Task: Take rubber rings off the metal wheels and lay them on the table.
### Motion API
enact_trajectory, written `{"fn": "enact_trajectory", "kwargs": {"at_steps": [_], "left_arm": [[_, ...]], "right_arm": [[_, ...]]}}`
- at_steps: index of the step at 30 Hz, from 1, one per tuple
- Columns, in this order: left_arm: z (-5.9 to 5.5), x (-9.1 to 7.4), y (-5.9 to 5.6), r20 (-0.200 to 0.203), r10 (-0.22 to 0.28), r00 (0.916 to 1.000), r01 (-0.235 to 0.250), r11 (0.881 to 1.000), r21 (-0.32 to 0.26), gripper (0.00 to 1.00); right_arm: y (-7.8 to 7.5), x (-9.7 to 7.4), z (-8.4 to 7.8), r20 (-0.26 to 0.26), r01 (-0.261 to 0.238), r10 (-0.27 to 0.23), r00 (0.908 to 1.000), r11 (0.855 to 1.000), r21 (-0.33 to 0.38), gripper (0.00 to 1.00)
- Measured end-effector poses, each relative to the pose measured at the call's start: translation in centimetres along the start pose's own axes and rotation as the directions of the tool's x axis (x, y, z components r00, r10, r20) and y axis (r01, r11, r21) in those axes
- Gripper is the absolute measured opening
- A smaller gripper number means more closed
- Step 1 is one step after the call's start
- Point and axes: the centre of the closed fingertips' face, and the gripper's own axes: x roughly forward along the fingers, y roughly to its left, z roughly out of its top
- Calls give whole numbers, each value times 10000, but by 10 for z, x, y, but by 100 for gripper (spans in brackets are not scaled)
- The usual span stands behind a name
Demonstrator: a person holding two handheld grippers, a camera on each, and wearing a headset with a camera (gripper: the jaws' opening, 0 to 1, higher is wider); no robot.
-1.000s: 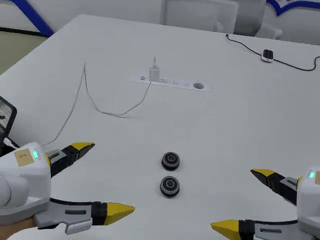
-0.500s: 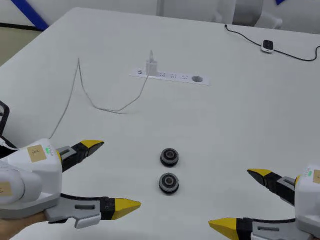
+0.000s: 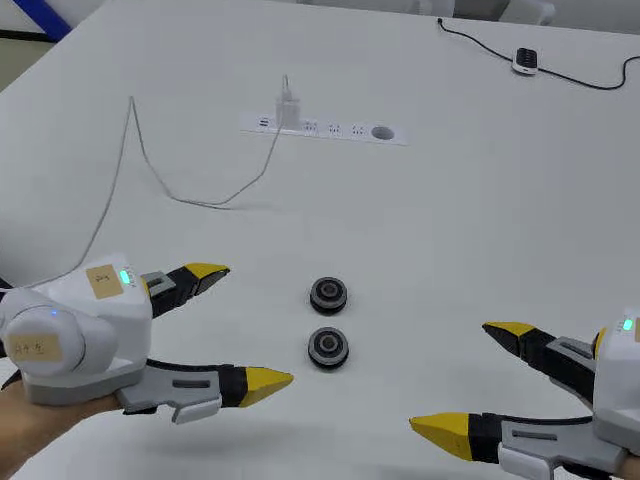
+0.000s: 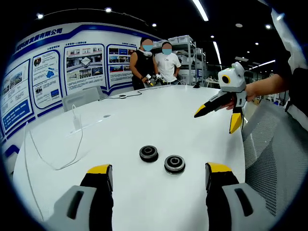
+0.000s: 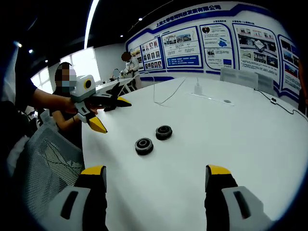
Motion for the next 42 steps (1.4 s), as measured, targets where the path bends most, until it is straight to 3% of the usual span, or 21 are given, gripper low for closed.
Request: {"fn": "enact_trajectory", "kwargs": {"at_steps": [5, 12, 22, 34, 42], "left_arm": [[-4, 14, -6, -169, -289, 9994, 291, 9995, 120, 76], [-8, 34, -19, -331, -962, 9948, 974, 9946, 368, 64], [-11, 55, -18, -443, -1076, 9932, 1096, 9930, 449, 50], [-15, 64, -30, -608, -1417, 9880, 1466, 9855, 855, 32], [-22, 66, -35, -797, -1544, 9848, 1628, 9803, 1122, 27]], "right_arm": [[8, 6, -1, -58, -258, 259, 9996, 9995, 195, 82], [12, 16, 5, 346, -471, 446, 9984, 9961, 749, 76], [12, 22, 6, 465, -668, 624, 9970, 9927, 999, 72], [5, 20, -2, 401, -481, 436, 9982, 9915, 1210, 69], [7, 21, 0, 531, -541, 474, 9975, 9895, 1342, 67]]}}
